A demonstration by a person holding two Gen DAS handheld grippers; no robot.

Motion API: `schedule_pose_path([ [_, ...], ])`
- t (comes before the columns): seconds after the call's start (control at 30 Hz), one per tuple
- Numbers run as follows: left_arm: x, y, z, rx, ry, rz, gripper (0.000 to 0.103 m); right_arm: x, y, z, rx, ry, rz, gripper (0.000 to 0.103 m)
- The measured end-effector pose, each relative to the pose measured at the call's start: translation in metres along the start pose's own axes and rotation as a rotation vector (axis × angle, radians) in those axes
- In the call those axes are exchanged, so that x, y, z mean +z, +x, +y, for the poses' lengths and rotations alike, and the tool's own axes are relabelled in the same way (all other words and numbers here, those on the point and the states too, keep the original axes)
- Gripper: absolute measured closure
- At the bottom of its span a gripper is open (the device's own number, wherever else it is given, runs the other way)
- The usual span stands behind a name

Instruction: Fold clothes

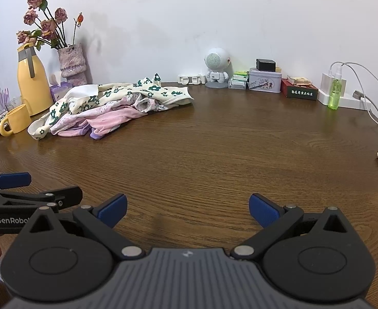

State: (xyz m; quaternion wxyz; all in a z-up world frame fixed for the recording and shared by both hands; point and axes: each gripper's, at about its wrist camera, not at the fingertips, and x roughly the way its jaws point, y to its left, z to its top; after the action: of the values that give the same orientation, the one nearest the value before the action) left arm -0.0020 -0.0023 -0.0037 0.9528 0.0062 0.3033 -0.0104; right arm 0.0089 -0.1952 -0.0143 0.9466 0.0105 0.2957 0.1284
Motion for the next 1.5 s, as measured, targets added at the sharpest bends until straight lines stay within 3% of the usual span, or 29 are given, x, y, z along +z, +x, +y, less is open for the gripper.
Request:
schedule_pose_path([
  [1.5,0.0006,0.0004,0.002,0.003,-0.008,0.001,0.0,-0.0017,0.0017,0.0008,0.006,-0.011,0.007,0.0],
])
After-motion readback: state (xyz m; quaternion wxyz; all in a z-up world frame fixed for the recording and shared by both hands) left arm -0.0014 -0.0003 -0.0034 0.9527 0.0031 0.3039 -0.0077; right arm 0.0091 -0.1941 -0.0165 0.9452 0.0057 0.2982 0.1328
